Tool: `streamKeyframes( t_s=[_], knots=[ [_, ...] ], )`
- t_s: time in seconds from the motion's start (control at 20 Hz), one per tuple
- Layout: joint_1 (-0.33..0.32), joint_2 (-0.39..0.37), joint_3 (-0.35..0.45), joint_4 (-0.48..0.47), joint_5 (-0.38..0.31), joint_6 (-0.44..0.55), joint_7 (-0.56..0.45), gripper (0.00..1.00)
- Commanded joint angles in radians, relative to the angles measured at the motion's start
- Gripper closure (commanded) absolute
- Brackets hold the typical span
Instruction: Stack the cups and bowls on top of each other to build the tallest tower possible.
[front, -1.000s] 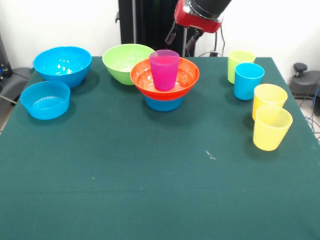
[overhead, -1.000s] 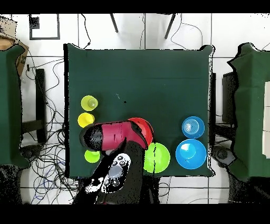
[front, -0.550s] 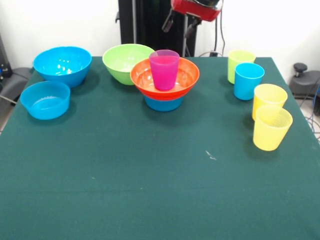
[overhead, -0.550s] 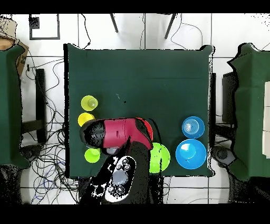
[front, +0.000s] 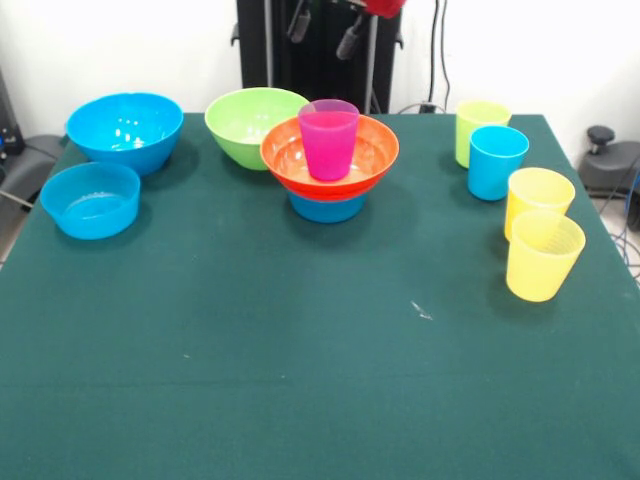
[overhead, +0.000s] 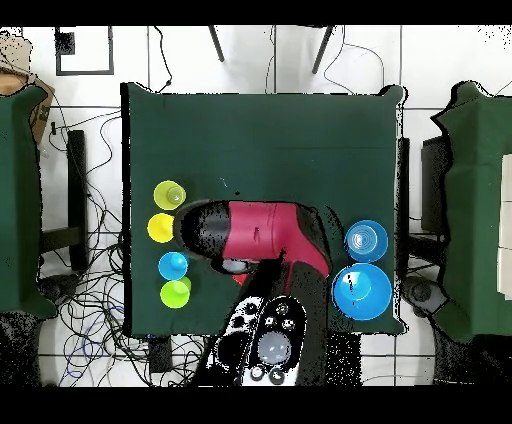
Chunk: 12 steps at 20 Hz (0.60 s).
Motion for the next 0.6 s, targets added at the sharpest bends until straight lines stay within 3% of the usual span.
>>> streamKeyframes(
  t_s=[0.05,0.25,0.6],
  knots=[
    [-0.074,-0.048,0.193,-0.136,0.018,0.080,-0.161,0.00],
    [-0.113,-0.083,0.267,-0.151,0.057,0.104,-0.188,0.00],
    [-0.134,-0.095,0.300,-0.129,0.014,0.032,-0.176,0.00]
  ],
)
